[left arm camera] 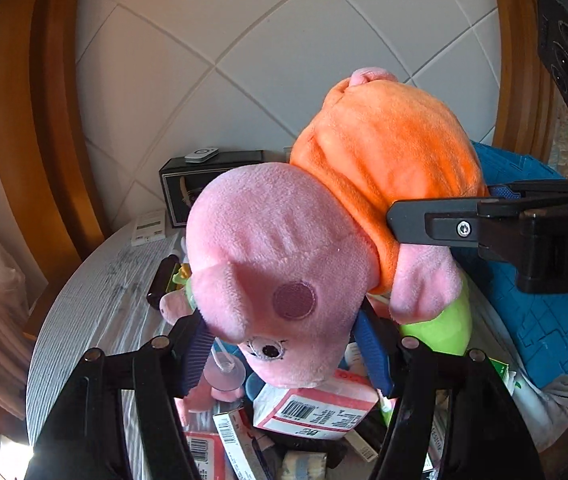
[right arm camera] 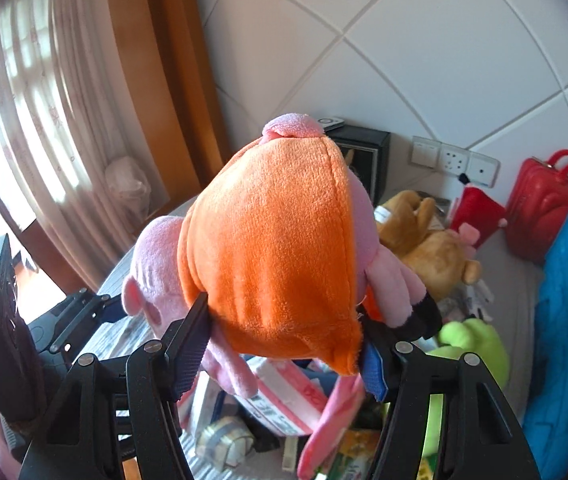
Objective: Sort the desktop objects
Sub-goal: 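Lift the pig plush and carry it over the blue crate with both tools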
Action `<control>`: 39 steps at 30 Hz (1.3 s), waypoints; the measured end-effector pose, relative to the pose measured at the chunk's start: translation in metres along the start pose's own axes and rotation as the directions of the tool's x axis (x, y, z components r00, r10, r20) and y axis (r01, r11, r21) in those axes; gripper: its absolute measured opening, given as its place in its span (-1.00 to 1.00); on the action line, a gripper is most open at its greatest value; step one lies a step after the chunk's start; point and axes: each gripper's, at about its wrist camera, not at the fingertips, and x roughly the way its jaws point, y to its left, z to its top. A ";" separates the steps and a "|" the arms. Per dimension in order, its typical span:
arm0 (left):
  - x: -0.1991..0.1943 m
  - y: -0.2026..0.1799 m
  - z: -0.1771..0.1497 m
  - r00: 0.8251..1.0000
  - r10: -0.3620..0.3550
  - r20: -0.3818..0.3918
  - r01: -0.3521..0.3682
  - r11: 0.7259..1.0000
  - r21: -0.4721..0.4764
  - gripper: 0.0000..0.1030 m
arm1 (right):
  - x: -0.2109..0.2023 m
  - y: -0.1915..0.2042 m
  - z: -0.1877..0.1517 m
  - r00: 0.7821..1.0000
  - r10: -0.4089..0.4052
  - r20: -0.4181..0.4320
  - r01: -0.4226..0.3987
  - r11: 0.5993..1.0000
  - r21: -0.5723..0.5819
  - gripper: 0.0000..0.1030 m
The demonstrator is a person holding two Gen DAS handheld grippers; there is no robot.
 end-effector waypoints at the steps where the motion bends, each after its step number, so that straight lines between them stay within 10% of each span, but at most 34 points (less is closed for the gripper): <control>1: -0.002 -0.011 0.006 1.000 -0.019 0.010 0.019 1.000 0.020 0.23 | -0.012 -0.006 -0.001 1.000 -0.021 0.012 0.021 1.000 0.012 0.25; 10: -0.018 -0.136 0.076 0.978 -0.198 0.072 0.181 0.965 0.191 0.24 | -0.134 -0.082 -0.005 0.976 -0.199 0.085 0.185 0.972 0.144 0.25; 23: 0.008 -0.389 0.168 0.935 -0.321 -0.149 0.352 0.885 0.304 0.24 | -0.289 -0.277 -0.021 0.952 -0.306 -0.018 0.296 0.904 0.307 0.25; 31: 0.086 -0.514 0.174 0.912 -0.224 -0.343 0.337 0.888 0.314 0.24 | -0.294 -0.422 -0.057 0.957 -0.240 -0.161 0.285 0.882 0.376 0.24; 39: 0.169 -0.560 0.159 0.875 -0.084 -0.476 0.269 0.903 0.336 0.24 | -0.243 -0.518 -0.093 0.963 -0.110 -0.246 0.213 0.869 0.447 0.22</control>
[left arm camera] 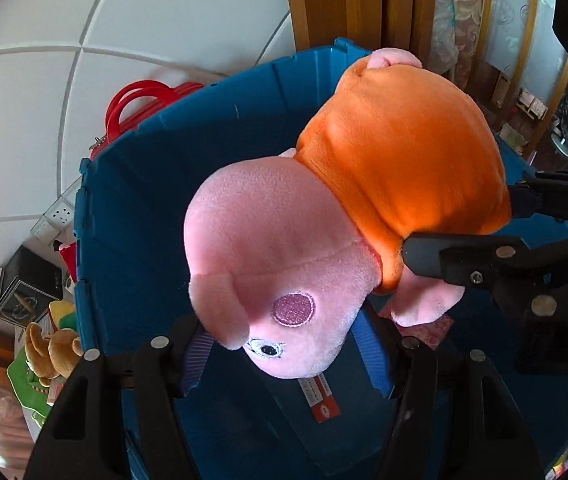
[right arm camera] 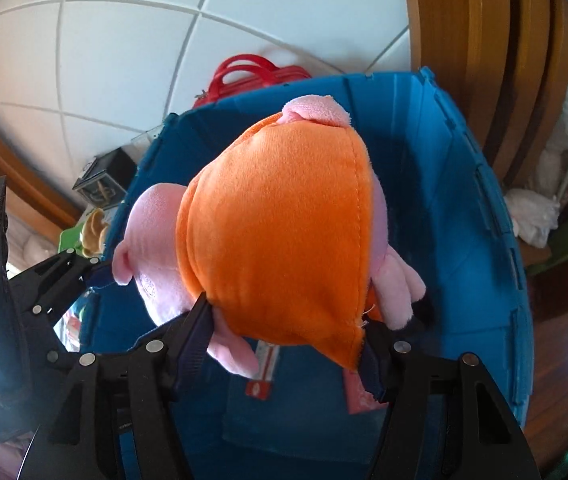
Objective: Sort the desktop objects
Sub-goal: 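Lift the pig plush and carry it over the blue crate with both tools, then open both tools to drop the pig plush into the crate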
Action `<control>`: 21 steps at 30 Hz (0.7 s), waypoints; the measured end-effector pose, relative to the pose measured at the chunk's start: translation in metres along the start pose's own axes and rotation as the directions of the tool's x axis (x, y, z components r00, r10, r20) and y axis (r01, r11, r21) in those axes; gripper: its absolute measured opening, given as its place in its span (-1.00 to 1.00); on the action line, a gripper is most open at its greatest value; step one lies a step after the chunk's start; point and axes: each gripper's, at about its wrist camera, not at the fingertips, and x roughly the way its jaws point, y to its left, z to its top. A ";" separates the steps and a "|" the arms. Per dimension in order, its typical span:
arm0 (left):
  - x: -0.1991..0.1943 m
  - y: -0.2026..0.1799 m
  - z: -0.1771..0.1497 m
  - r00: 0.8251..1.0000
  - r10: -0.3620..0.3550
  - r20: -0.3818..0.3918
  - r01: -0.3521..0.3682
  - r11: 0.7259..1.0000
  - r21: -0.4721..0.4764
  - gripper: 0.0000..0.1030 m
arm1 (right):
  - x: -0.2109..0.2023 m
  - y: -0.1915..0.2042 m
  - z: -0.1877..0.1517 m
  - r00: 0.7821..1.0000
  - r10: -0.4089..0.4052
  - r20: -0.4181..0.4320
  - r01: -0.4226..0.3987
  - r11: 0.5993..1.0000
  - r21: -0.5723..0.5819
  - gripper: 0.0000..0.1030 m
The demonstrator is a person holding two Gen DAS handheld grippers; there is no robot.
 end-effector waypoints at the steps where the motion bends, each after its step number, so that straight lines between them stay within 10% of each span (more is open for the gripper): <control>1: 0.009 0.001 0.003 1.000 0.002 -0.017 -0.002 1.000 -0.008 0.24 | 0.009 -0.005 0.002 1.000 0.008 -0.014 -0.008 1.000 0.003 0.22; 21: 0.077 0.021 0.022 0.987 0.068 -0.147 -0.077 0.995 -0.058 0.28 | 0.103 -0.050 0.049 0.988 -0.088 -0.124 0.090 0.996 0.013 -0.13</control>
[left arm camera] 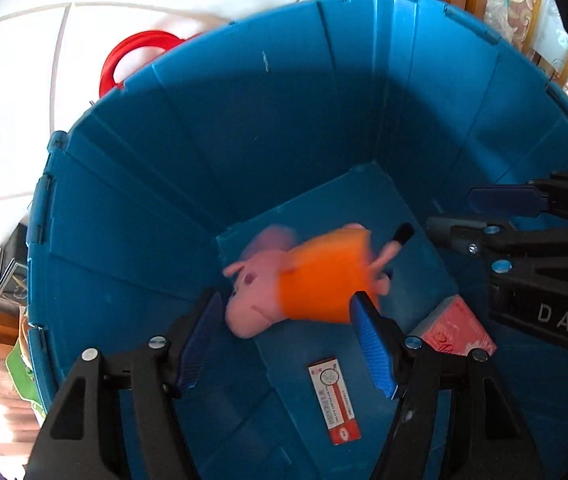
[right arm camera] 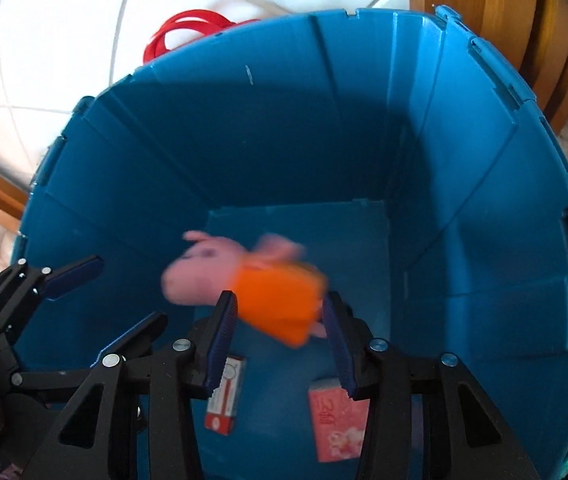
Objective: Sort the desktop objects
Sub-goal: 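Open both tools to drop the pig plush into the crate, then withdraw both tools from the crate toward the green frog plush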
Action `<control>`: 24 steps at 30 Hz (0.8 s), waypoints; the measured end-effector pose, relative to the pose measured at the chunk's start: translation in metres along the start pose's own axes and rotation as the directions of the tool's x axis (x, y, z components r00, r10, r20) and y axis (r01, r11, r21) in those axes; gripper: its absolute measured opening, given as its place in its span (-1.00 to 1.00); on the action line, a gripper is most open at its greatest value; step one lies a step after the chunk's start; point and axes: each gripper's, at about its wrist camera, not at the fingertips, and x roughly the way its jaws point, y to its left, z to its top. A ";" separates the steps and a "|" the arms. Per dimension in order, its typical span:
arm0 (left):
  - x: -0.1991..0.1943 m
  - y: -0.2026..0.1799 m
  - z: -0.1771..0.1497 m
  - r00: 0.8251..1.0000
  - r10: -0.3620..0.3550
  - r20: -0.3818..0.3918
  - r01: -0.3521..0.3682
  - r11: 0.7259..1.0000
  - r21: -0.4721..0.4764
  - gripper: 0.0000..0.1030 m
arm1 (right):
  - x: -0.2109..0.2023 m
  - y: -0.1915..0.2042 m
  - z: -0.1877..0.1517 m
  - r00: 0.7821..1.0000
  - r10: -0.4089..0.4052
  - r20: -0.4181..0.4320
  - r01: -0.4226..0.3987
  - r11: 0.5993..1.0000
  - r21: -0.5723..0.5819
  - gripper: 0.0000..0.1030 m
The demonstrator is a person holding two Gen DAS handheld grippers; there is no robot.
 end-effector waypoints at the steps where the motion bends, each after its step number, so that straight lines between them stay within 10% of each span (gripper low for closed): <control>1: 0.000 0.000 0.002 1.000 -0.001 -0.016 0.001 1.000 -0.006 0.28 | 0.001 0.000 -0.002 1.000 -0.020 -0.009 0.020 1.000 -0.009 -0.12; 24: -0.079 0.031 -0.050 0.997 -0.064 0.043 0.064 0.998 -0.003 0.28 | -0.037 0.042 -0.026 0.968 -0.239 -0.073 0.231 0.967 -0.108 0.86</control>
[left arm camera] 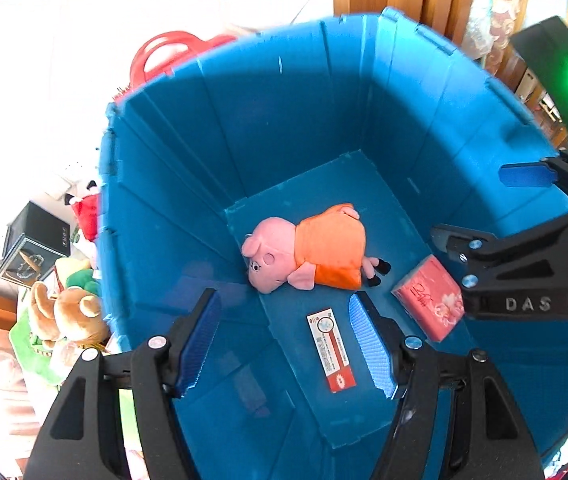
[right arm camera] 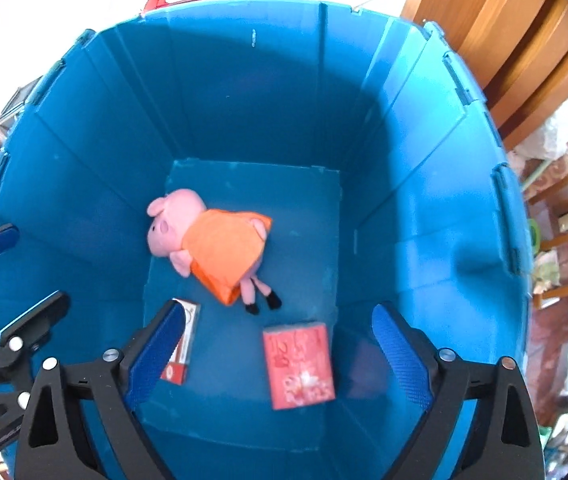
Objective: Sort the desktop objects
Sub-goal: 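Withdraw both tools from the crate toward the green frog plush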
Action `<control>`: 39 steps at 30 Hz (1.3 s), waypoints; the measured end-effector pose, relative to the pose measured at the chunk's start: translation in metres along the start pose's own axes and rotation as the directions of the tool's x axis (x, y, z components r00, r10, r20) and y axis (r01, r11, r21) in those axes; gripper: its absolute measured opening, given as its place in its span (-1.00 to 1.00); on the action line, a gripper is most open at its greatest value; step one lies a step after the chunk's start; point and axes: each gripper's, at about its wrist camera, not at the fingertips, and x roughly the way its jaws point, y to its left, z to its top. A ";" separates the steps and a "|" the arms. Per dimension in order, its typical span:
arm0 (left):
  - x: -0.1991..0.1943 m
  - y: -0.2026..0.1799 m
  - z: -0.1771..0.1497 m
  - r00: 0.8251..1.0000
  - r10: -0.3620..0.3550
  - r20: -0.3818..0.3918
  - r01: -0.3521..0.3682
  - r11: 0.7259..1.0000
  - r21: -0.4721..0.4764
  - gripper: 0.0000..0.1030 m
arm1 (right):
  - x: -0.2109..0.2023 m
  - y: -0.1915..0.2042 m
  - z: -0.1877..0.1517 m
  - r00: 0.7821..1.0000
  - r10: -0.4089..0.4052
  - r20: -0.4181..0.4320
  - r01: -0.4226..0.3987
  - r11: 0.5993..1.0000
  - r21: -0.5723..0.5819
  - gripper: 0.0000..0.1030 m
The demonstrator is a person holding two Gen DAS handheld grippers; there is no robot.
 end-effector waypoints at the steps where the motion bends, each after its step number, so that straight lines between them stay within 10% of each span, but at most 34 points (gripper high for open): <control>1: -0.008 0.003 -0.005 1.000 -0.008 0.020 0.008 1.000 0.000 0.28 | -0.005 0.002 -0.002 1.000 0.000 0.006 0.000 1.000 -0.003 0.90; 8: -0.075 0.041 -0.049 0.986 -0.032 0.166 0.037 0.999 -0.027 0.28 | -0.056 0.034 -0.022 0.996 0.013 0.093 -0.009 0.999 -0.045 1.00; 20: -0.131 0.151 -0.162 0.926 0.170 0.337 -0.118 0.979 -0.169 0.42 | -0.132 0.160 -0.057 0.952 0.136 0.276 -0.088 0.980 -0.180 1.00; 31: -0.073 0.276 -0.295 0.890 0.319 0.326 -0.181 0.902 -0.391 0.44 | -0.148 0.299 -0.113 0.845 0.283 0.453 -0.206 0.955 -0.212 1.00; 35: -0.035 0.291 -0.323 0.904 0.279 0.323 -0.106 0.880 -0.462 0.44 | -0.127 0.330 -0.129 0.805 0.325 0.496 -0.285 0.946 -0.158 1.00; 39: 0.015 0.282 -0.336 0.930 0.221 0.293 -0.056 0.875 -0.481 0.44 | -0.088 0.348 -0.131 0.815 0.325 0.480 -0.327 0.941 -0.083 1.00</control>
